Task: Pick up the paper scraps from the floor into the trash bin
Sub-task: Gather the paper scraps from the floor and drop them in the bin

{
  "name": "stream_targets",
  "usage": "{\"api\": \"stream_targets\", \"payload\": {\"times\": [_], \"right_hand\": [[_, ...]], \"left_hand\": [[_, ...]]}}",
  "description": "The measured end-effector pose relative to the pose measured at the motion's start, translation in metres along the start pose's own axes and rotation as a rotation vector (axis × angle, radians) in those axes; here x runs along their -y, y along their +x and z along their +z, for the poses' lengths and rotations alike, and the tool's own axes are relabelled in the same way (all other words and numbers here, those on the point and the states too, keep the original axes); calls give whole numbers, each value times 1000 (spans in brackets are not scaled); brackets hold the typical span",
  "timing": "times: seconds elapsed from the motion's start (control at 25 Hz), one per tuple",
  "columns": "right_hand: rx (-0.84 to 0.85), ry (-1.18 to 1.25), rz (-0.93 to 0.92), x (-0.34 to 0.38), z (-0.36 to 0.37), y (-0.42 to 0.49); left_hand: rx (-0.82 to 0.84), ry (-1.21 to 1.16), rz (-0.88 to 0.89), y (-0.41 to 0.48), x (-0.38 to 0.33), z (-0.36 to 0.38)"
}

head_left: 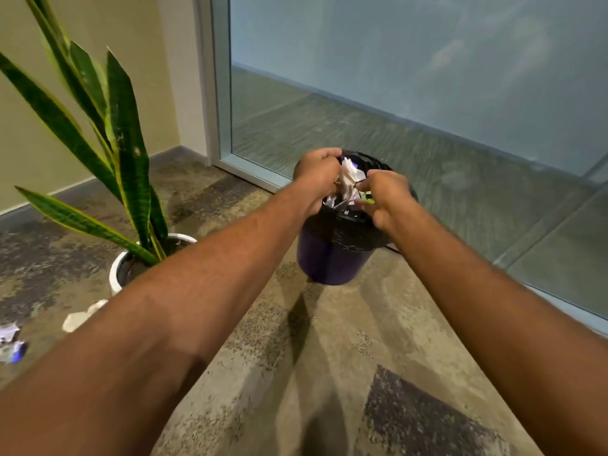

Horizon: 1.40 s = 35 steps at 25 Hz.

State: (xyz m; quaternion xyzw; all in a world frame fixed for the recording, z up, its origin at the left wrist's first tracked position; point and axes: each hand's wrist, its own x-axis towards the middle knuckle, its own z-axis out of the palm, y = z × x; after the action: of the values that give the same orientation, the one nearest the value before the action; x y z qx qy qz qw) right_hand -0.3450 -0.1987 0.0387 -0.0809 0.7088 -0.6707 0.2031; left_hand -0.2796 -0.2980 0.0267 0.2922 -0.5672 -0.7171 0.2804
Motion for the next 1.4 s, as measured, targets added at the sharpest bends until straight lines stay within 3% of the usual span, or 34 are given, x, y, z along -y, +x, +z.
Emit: {"api": "stream_targets", "payload": {"times": [0.36,0.6,0.88,1.12,1.32,1.4], "right_hand": [[-2,19,-47,-19,4,-14],[296,-14,-99,-52,62,-90],[677,-157,-3,-124,154,-197],[941,-495,-40,-214,200,-254],[1123,-1050,-455,-272,202,-262],[1136,-1226,-534,-288,196,-262]], "left_hand": [[-25,-14,-22,-26,1,-51],[41,89,-85,-76,7,-143],[3,466,-273,-173,37,-289],[-45,794,-536,-264,76,-396],[9,1180,-713,-338,102,-448],[73,1352,-786,-363,111,-461]]}}
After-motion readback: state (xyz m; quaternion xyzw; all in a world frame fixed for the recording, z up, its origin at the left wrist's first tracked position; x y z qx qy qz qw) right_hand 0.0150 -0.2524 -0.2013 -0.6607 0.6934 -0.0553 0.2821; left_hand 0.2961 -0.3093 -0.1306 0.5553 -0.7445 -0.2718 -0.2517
